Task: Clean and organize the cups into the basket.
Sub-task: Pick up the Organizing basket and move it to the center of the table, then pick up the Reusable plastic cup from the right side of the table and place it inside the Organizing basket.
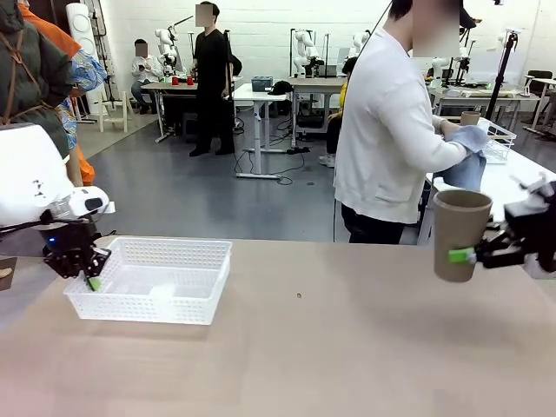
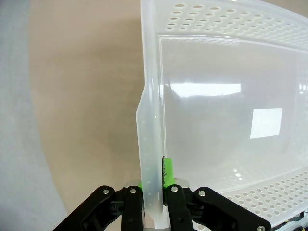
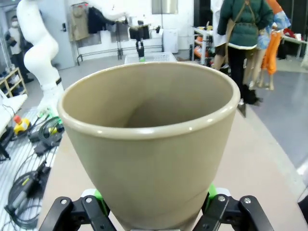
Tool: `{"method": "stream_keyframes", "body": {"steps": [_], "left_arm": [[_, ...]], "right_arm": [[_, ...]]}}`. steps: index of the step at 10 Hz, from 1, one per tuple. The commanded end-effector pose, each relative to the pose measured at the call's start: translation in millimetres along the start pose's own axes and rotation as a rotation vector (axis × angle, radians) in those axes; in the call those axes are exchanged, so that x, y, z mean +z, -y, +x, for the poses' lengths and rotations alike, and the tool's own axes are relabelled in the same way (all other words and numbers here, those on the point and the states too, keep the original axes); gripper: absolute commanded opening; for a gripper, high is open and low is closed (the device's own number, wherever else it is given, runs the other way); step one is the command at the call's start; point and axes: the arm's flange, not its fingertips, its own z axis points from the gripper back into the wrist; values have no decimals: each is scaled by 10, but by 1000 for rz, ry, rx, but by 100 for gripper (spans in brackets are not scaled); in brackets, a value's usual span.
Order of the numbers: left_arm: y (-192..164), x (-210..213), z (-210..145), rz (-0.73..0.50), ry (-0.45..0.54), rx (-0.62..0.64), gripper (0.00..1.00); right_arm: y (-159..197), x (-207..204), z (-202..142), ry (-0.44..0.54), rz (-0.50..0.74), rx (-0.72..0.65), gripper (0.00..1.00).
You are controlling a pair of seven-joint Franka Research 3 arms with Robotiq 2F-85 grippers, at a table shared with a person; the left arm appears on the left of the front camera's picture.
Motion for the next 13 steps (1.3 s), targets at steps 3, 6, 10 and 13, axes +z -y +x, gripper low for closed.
{"method": "stream_keyframes", "body": {"steps": [3,6,10,13], "left_arm": [[788,48,129,67,17,67,0],[1354,-36,263,140,24,89,0],[1926,-85,327,136,19,90,0],[2150,-135,353,118,-2,61,0]], "right_arm": [[-380,355,680,30,-111,-10,24],[-392,589,894,49,-156,-56,24],[-473,682,1214,23,-198,-51,24],[-437,688,1047,25,-160,-27,24]]}}
